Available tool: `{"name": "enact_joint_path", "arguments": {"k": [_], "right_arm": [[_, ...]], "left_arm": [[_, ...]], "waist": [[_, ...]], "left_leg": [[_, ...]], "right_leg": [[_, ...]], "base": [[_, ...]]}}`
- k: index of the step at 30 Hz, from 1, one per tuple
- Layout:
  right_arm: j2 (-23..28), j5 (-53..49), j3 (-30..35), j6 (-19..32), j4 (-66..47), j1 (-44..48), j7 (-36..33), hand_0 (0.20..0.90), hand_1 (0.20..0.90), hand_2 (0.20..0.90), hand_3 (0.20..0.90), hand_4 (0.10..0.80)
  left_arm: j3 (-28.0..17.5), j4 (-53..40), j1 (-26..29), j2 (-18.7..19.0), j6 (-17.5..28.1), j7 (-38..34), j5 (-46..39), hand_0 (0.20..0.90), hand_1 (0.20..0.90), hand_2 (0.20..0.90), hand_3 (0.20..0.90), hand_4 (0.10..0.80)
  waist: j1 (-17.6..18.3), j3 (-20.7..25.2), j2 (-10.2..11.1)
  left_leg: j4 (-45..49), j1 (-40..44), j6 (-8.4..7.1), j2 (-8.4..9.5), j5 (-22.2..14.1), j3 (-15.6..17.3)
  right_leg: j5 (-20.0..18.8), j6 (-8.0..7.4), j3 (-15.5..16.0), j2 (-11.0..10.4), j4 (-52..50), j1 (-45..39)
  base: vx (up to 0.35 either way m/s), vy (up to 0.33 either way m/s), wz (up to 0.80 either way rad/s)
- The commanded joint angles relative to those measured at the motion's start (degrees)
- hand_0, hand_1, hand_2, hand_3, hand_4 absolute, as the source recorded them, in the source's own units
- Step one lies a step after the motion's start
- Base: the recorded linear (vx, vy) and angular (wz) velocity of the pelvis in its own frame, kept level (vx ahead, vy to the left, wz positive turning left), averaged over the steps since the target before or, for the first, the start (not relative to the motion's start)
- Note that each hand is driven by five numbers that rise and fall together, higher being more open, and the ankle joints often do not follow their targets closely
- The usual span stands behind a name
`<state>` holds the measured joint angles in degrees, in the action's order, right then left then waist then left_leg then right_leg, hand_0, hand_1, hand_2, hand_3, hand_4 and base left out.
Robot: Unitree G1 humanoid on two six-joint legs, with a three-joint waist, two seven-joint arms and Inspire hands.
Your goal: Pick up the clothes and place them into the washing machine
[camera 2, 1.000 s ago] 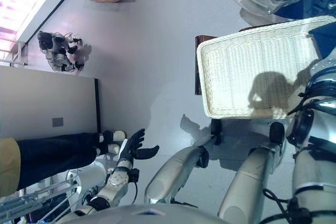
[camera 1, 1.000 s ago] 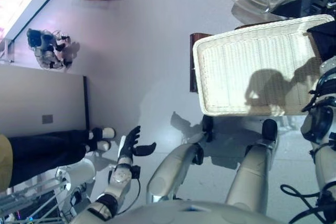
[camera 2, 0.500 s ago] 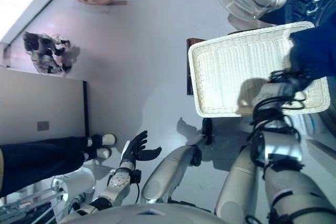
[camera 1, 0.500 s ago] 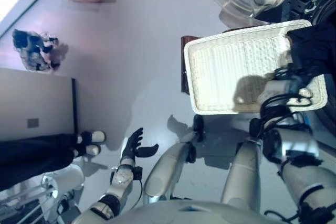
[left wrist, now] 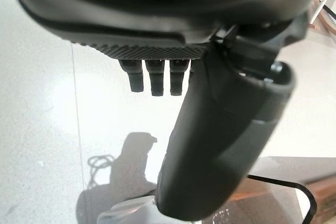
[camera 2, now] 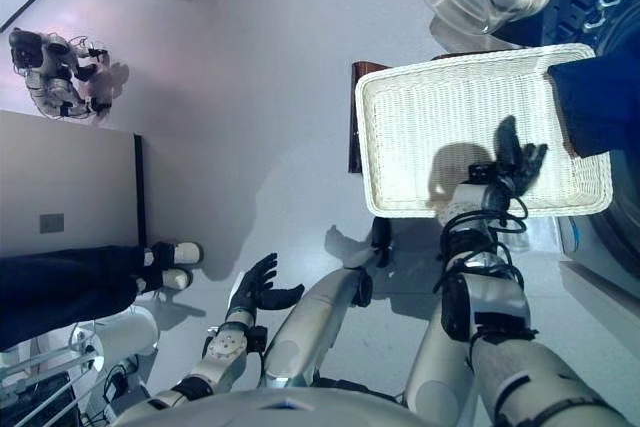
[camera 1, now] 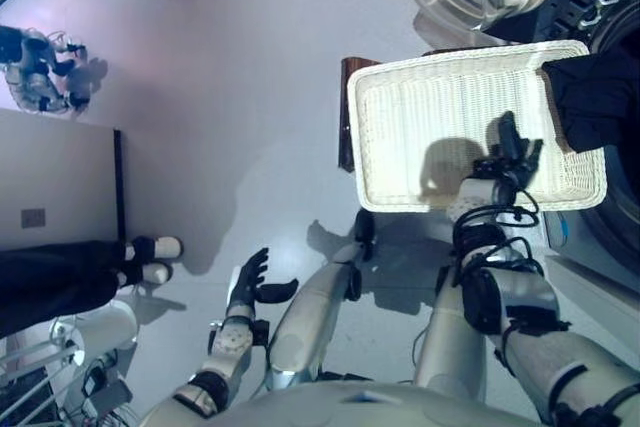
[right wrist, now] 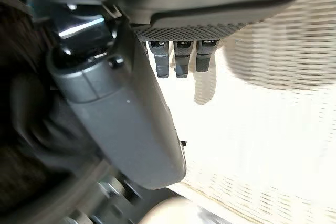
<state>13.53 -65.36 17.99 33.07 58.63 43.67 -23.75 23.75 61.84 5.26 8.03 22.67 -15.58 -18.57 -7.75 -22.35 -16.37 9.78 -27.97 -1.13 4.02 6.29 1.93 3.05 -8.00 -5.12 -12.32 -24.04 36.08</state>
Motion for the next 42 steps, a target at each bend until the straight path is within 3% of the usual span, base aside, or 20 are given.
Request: {"name": "enact_joint_path", "arguments": {"k": [1,6,14,19,20,21,34,37,42], "right_arm": [[2.4,-0.3,1.6,5.6,-7.3,3.2,-1.5,0.9,0.9,0.9,0.9,0.8],[6.1,-0.4,3.1,6.1,-6.9,6.0,-3.1,0.9,0.9,0.9,0.9,0.8],[20.0,-0.9,2.2,5.5,-2.1,15.1,-4.2,0.9,0.9,0.9,0.9,0.8],[24.7,-0.3,-0.3,4.2,0.0,18.0,-4.1,0.9,0.9,0.9,0.9,0.8],[25.2,-0.3,-1.0,3.9,0.4,18.6,-4.0,0.559,0.559,0.559,0.559,0.573],[25.5,0.2,-1.6,3.7,0.3,19.1,-4.1,0.3,0.3,0.3,0.3,0.4],[24.6,3.9,-3.4,3.8,-2.5,18.4,-4.2,0.3,0.3,0.3,0.3,0.4],[26.0,6.9,-4.4,4.4,-7.1,18.7,-5.0,0.3,0.3,0.3,0.3,0.4],[32.4,13.2,-8.0,6.0,-14.8,23.2,-9.3,0.3,0.3,0.3,0.3,0.4]], "left_arm": [[-2.7,3.5,0.2,2.8,1.5,-3.0,-1.6,0.9,0.9,0.9,0.9,0.8],[-1.9,2.8,-0.7,2.7,1.8,-2.4,-2.2,0.9,0.9,0.9,0.9,0.8],[-1.4,1.5,-1.2,3.6,2.3,-1.8,-1.4,0.9,0.9,0.9,0.9,0.8],[-1.5,0.9,-1.3,3.9,2.3,-1.8,-1.0,0.9,0.9,0.9,0.9,0.8],[-1.5,0.9,-1.3,3.9,2.3,-1.7,-1.1,0.9,0.9,0.9,0.9,0.8],[-1.4,0.9,-1.3,3.9,2.4,-1.8,-1.0,0.9,0.9,0.9,0.9,0.8],[-2.7,0.3,-1.9,3.6,2.8,-1.8,-1.4,0.9,0.9,0.9,0.9,0.8],[-3.5,-0.5,-2.5,4.0,3.3,-1.5,-1.8,0.9,0.9,0.9,0.9,0.8],[-3.8,-1.5,-3.4,5.2,4.1,-0.8,-2.9,0.9,0.9,0.9,0.9,0.8]], "waist": [[-0.4,2.5,-2.4],[-0.8,2.6,-4.1],[-2.7,4.7,-6.4],[-3.5,5.9,-6.9],[-3.7,6.2,-7.0],[-3.8,6.3,-7.0],[-3.1,7.3,-6.2],[-3.1,7.6,-6.3],[-3.3,8.4,-7.0]], "left_leg": [[1.1,-6.1,0.28,3.16,-1.2,-0.5],[1.8,-7.0,0.35,3.32,-1.4,0.0],[1.7,-7.5,-0.02,3.65,-1.5,0.1],[1.5,-7.4,-0.26,3.63,-1.6,0.1],[1.4,-7.3,-0.32,3.63,-1.7,0.1],[1.4,-7.2,-0.36,3.64,-1.6,0.1],[1.1,-5.6,-0.4,3.72,-2.2,0.1],[0.3,-4.8,-0.41,4.07,-2.1,0.0],[-0.8,-4.3,-0.53,4.49,-1.6,0.1]], "right_leg": [[1.8,5.66,0.2,3.5,0.6,-1.3],[2.3,5.69,-0.7,3.5,-0.5,0.0],[3.0,5.61,-1.5,3.1,-1.4,1.5],[3.3,5.56,-1.5,3.0,-1.5,1.7],[3.4,5.58,-1.5,3.1,-1.6,1.7],[3.5,5.59,-1.6,3.2,-1.7,1.8],[3.8,5.71,-1.3,3.4,-1.5,0.1],[3.8,5.58,-1.4,3.3,-1.1,-0.5],[4.2,5.49,-1.7,3.0,-1.2,-0.4]], "base": [[-0.002,0.039,-0.04],[-0.004,0.029,-0.05],[0.013,0.001,-0.02],[0.047,-0.008,0.03],[0.051,-0.007,0.01],[0.047,-0.005,0.01],[0.017,-0.002,0.0],[0.0,0.0,0.0],[0.005,0.004,0.01]]}}
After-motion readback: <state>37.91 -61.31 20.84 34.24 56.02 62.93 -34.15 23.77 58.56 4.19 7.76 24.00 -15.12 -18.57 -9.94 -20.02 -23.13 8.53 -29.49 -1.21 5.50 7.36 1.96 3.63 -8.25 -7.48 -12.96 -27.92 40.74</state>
